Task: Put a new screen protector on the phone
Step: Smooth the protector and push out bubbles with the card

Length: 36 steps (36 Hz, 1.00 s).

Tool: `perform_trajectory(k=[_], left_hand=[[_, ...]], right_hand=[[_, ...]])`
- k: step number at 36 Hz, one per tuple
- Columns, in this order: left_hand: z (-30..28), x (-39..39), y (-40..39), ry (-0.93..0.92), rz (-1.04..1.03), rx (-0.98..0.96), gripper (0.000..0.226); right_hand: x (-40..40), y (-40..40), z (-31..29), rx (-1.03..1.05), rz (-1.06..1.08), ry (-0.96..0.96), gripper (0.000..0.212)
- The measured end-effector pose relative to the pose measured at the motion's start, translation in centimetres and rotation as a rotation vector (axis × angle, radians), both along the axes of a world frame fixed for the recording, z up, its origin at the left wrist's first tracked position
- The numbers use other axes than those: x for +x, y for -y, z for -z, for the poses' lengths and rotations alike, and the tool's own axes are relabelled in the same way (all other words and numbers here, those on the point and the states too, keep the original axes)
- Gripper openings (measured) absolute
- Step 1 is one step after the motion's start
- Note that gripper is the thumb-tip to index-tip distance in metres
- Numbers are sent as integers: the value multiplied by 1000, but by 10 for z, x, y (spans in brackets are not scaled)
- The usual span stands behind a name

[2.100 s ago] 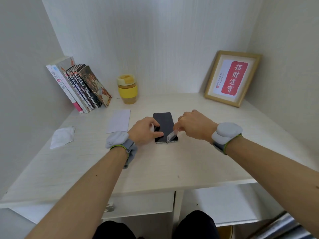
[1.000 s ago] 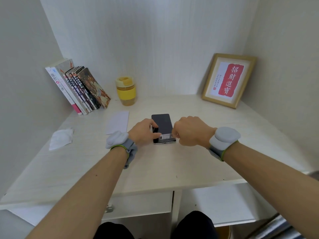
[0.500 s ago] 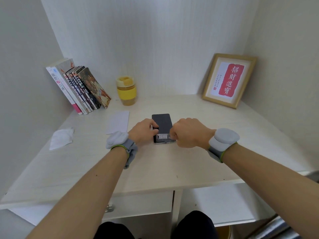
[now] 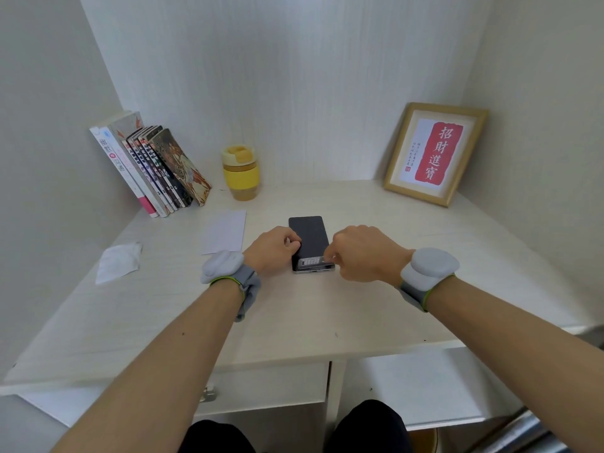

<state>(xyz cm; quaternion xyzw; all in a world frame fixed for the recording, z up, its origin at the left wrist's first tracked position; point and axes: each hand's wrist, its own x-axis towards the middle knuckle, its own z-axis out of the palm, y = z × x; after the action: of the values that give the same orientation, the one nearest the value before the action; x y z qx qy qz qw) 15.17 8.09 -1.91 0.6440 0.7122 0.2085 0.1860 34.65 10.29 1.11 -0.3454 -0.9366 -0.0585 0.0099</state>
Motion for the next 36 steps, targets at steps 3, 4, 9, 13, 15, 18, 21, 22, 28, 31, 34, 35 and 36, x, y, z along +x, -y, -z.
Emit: perform_trajectory(k=[3,4,9,13,15,18,21,22,28,31,34,35,36], left_hand=[[-1,1,0,11,-8,2,27],[-2,2,1,16,-12,3,27],[-3,2,3,20,-16,-3,28],[-5,4,4,14,-11,0,28],[-6,5,5,11,-10,3,28],[-6,6,5,7,-13,0,28],[-6,6,5,6,-16,-3,28],[-5,6,5,7,-17,-5,28],[-6,5,5,8,-15,-12,29],[-5,5,4,2,-11,-12,29],[-5,4,3,-7,-6,-12,29],[-4,4,3,-8,-7,-11,29],[-4,4,3,-6,-10,-11,29]], right_hand=[[-4,4,-1,38,-16,41,27],[-5,6,-2,46,-17,51,26],[-8,8,-2,62,-26,75,26],[-7,10,-3,72,-28,102,7],[-6,12,-3,76,-33,109,7],[-6,13,-2,88,-39,107,11],[-7,14,-1,106,-47,122,12],[-9,15,-1,112,-51,130,12],[-13,18,0,119,-73,149,14],[-10,20,0,124,-85,149,21],[-10,19,0,121,-86,139,17],[-11,19,0,119,-83,137,17],[-11,19,0,114,-80,136,15]])
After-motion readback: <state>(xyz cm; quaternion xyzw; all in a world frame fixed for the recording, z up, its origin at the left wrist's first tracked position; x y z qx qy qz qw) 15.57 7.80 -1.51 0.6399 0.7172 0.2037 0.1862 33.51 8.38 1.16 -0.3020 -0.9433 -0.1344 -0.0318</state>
